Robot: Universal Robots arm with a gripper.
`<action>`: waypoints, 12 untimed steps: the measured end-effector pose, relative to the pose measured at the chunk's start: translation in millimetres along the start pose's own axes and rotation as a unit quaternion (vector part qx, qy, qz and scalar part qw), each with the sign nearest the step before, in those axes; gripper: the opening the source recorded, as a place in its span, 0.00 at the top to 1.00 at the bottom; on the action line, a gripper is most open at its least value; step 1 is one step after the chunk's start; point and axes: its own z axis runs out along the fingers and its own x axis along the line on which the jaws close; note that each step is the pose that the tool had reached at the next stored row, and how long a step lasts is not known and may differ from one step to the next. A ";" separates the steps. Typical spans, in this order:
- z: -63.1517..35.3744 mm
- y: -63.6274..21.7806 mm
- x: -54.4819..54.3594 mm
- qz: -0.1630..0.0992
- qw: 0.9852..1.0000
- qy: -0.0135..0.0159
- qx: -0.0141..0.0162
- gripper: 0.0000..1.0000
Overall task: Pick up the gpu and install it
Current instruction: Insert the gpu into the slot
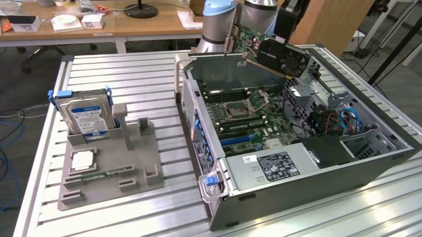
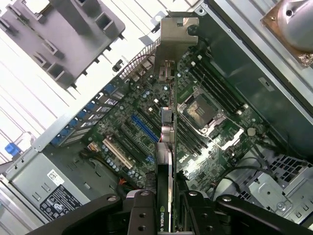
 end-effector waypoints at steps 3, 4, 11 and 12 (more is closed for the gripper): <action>0.0 0.0 0.0 -0.010 1.000 0.000 0.000 0.74; 0.0 0.0 0.0 -0.014 1.000 0.001 0.000 0.74; 0.0 0.0 0.0 -0.037 0.999 0.002 0.000 0.74; 0.0 0.0 0.0 -0.040 0.999 0.002 0.000 0.74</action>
